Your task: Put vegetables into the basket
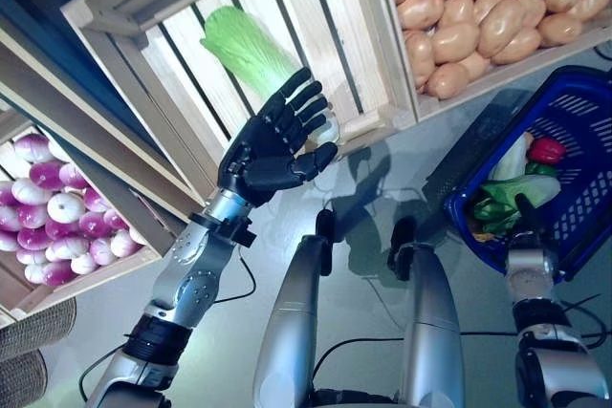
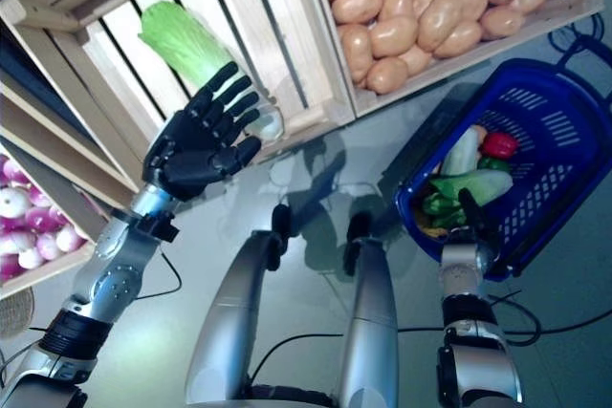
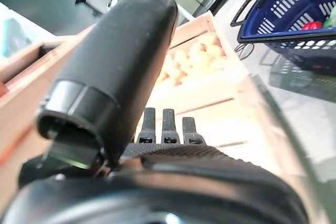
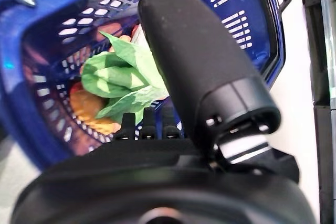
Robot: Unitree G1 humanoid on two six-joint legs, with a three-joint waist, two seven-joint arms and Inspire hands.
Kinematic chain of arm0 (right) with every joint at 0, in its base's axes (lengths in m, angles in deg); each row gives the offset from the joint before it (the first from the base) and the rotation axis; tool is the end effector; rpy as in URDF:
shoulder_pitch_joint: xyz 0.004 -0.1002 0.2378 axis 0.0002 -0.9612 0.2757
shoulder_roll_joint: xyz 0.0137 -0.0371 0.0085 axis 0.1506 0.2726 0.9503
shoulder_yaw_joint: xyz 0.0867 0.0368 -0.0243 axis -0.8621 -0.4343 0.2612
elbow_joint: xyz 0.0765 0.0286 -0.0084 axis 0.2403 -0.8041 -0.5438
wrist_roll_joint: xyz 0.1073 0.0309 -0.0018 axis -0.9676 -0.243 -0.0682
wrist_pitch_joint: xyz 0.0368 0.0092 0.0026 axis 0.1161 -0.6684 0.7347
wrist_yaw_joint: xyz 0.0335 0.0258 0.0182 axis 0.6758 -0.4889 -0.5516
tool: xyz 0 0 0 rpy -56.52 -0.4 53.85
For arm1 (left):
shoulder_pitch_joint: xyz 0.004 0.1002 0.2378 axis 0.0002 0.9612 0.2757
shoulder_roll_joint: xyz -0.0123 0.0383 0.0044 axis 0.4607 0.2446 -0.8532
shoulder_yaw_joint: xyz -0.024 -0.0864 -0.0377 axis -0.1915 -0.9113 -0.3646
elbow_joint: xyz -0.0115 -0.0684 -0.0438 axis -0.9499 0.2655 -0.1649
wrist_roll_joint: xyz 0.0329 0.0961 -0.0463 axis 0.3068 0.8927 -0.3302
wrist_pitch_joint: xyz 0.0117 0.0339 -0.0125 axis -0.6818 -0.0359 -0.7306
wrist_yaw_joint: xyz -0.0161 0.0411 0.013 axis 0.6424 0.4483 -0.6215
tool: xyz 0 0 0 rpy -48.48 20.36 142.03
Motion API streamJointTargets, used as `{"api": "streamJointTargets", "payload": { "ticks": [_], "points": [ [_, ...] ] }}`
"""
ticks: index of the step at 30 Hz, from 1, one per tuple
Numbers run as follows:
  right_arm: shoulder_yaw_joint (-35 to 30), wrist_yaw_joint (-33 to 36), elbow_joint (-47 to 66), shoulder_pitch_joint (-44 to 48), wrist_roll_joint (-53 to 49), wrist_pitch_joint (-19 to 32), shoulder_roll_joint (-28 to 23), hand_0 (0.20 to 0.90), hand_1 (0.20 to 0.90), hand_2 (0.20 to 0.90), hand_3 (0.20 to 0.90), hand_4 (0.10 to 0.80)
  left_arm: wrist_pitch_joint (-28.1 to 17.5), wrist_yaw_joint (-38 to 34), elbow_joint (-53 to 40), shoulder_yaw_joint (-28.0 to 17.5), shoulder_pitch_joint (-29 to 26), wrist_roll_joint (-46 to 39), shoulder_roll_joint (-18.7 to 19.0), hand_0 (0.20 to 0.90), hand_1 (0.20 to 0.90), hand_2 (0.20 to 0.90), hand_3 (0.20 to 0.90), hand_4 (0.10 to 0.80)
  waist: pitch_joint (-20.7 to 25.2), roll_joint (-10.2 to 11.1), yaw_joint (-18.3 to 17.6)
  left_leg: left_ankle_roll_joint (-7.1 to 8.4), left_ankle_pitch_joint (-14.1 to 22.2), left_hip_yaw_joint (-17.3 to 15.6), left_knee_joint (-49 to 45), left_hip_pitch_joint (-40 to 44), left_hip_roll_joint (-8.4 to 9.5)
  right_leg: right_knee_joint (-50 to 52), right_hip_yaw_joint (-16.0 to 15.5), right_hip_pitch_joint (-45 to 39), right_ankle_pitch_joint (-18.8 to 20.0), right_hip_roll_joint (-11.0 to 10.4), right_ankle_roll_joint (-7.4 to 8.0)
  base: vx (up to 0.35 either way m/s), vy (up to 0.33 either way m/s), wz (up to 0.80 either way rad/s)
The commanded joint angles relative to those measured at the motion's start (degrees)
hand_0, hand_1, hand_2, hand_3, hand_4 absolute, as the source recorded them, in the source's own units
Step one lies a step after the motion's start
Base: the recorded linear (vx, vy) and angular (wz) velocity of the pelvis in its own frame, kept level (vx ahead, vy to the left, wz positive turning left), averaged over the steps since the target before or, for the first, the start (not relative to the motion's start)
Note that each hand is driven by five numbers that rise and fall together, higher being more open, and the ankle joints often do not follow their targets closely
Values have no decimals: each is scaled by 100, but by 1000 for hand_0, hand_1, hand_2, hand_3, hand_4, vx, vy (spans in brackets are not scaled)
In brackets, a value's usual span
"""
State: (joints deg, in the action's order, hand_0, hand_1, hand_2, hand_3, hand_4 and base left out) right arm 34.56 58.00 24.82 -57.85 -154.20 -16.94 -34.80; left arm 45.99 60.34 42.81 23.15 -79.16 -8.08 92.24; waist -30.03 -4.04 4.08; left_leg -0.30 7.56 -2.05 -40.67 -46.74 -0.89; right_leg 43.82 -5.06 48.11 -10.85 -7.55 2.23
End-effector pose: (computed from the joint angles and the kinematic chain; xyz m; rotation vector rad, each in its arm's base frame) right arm 0.2700 -0.2728 0.0424 0.9873 0.1479 -0.9768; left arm 0.2542 0.1856 0.1468 -0.2732 -0.3958 -0.5214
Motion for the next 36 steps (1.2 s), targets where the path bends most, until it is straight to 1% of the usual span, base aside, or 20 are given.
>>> {"api": "streamJointTargets", "payload": {
  "ticks": [1, 5, 7, 9, 10, 11, 12, 13, 15, 16, 17, 18, 22, 24, 25, 26, 28, 30, 33, 36],
  "points": [
    [217, 235, 973, -271, 1020, 555, -180, 900, 900, 900, 900, 800, -807, -193, -982, -467, -358, 881, 365, 900, 900, 900, 900, 800, 24, 81, -110, -200, -16, -238, 676, 566, 213, -688, -296, -729, 622, 79, -104, 21, 35, -6],
    [439, 232, 1798, -769, 1636, 594, 15, 900, 900, 900, 900, 800, -748, -547, -936, -726, -318, 1794, 533, 900, 900, 900, 900, 800, 24, 109, -190, -178, -209, -250, 1014, 760, 201, -1052, -308, -957, 709, 118, -74, 9, 26, 0],
    [599, 353, 2319, -1028, 2140, 490, 49, 900, 900, 900, 900, 800, -658, -948, -814, -792, -279, 2610, 767, 900, 900, 900, 900, 800, 24, 118, -272, -133, -241, -263, 1018, 773, 163, -1148, -316, -1036, 705, 130, -72, 6, 42, -5],
    [718, 428, 2647, -1252, 2501, 416, 65, 900, 900, 900, 900, 800, -650, -904, -698, -857, -230, 2980, 1012, 900, 900, 900, 900, 800, 24, 144, -333, -108, -228, -276, 991, 802, 142, -1225, -310, -1106, 688, 124, -75, 19, 42, -1],
    [759, 402, 2735, -1347, 2599, 432, 76, 900, 900, 900, 900, 800, -465, -934, -701, -901, -204, 3179, 1058, 900, 900, 900, 900, 800, 24, 155, -351, -87, -228, -287, 975, 793, 131, -1262, -308, -1130, 683, 116, -84, 22, 47, -1],
    [828, 346, 2788, -1456, 2715, 489, 85, 900, 900, 900, 900, 800, -552, -1096, -626, -916, -176, 3846, 1190, 900, 900, 900, 900, 800, 24, 162, -377, -73, -225, -315, 939, 771, 111, -1266, -314, -1137, 679, 97, -81, 18, 37, -3],
    [835, 339, 2794, -1470, 2712, 493, 78, 900, 900, 900, 900, 800, -552, -1087, -608, -909, -179, 3954, 1218, 900, 900, 900, 900, 800, 24, 166, -382, -73, -222, -318, 932, 769, 108, -1260, -315, -1137, 675, 95, -83, 19, 44, -4],
    [887, 231, 2805, -1551, 2666, 504, 15, 900, 900, 900, 900, 800, -584, -1313, -513, -873, -227, 4785, 1451, 900, 900, 900, 900, 800, 24, 186, -425, -57, -210, -342, 887, 744, 80, -1246, -323, -1131, 655, 85, -93, 16, 40, -3],
    [960, 134, 2735, -1637, 2643, 562, -84, 900, 900, 900, 900, 800, -489, -1660, -388, -772, -356, 5627, 1853, 900, 900, 900, 900, 800, 24, 202, -470, -42, -196, -388, 827, 710, 41, -1193, -323, -1097, 629, 65, -98, 27, 55, 0],
    [963, 106, 2724, -1655, 2618, 574, -106, 900, 900, 900, 900, 800, -468, -1731, -353, -763, -374, 5767, 1930, 900, 900, 900, 900, 800, 24, 204, -479, -41, -194, -396, 820, 708, 34, -1188, -324, -1097, 625, 62, -98, 38, 59, 0],
    [979, -19, 2658, -1717, 2488, 634, -192, 900, 900, 900, 900, 800, -368, -1953, -223, -677, -483, 6445, 2260, 900, 900, 900, 900, 800, 24, 213, -516, -35, -182, -428, 785, 704, 6, -1172, -334, -1110, 605, 42, -99, 30, 40, 1],
    [993, -80, 2614, -1750, 2435, 679, -252, 900, 900, 900, 900, 800, -300, -2038, -168, -592, -566, 6724, 2475, 900, 900, 900, 900, 800, 24, 220, -540, -30, -171, -446, 740, 673, -10, -1151, -337, -1095, 596, 28, -99, 30, 39, 1],
    [1028, -287, 2554, -1829, 2237, 741, -473, 900, 900, 900, 900, 800, -76, -2258, -54, -243, -803, 7839, 3176, 900, 900, 900, 900, 800, 24, 240, -613, -18, -143, -494, 642, 585, -89, -1066, -350, -1000, 580, -20, -99, 8, 24, 1],
    [1066, -279, 2551, -1819, 2240, 761, -564, 900, 900, 900, 900, 800, -61, -2272, -60, -12, -926, 8200, 3427, 900, 900, 900, 900, 800, 24, 241, -636, -25, -121, -506, 606, 559, -105, -1002, -346, -957, 561, -27, -98, 3, 35, 4],
    [1081, -297, 2535, -1813, 2239, 765, -593, 900, 900, 900, 900, 800, -56, -2295, -53, 85, -990, 8396, 3491, 900, 900, 900, 900, 800, 24, 242, -643, -30, -116, -515, 609, 558, -113, -990, -343, -942, 560, -29, -95, -1, 36, 2],
    [1123, -342, 2529, -1785, 2213, 717, -661, 900, 900, 900, 900, 800, -66, -2348, -50, 260, -1096, 8905, 3591, 900, 900, 900, 900, 800, 24, 243, -669, -32, -126, -526, 624, 555, -127, -977, -334, -921, 567, -25, -92, 0, 0, 0],
    [1185, -386, 2487, -1746, 2228, 708, -721, 900, 900, 900, 900, 800, -20, -2492, -74, 501, -1252, 9218, 3707, 900, 900, 900, 900, 800, 24, 247, -688, -23, -137, -532, 629, 553, -146, -974, -332, -909, 580, -30, -84, 2, 3, -2],
    [1266, -352, 2525, -1692, 2173, 719, -794, 900, 900, 900, 900, 800, -38, -2872, -39, 739, -1439, 9686, 3790, 900, 900, 900, 900, 800, 24, 266, -701, -7, -149, -537, 620, 530, -179, -991, -331, -895, 594, -35, -76, 0, 0, 0],
    [1349, -408, 2561, -1662, 1943, 688, -828, 900, 900, 900, 900, 800, -79, -3423, 239, 1001, -1619, 9426, 3777, 900, 900, 900, 900, 800, 24, 296, -736, 22, -172, -537, 587, 483, -228, -960, -316, -850, 601, -26, -78, 0, 0, 0],
    [1393, -532, 2463, -1630, 1554, 680, -790, 900, 900, 900, 900, 800, -193, -3803, 672, 1404, -1815, 9555, 3694, 900, 900, 900, 900, 800, 24, 321, -768, 52, -195, -535, 579, 468, -256, -926, -299, -826, 597, -6, -78, -11, 19, -1]
  ]
}}
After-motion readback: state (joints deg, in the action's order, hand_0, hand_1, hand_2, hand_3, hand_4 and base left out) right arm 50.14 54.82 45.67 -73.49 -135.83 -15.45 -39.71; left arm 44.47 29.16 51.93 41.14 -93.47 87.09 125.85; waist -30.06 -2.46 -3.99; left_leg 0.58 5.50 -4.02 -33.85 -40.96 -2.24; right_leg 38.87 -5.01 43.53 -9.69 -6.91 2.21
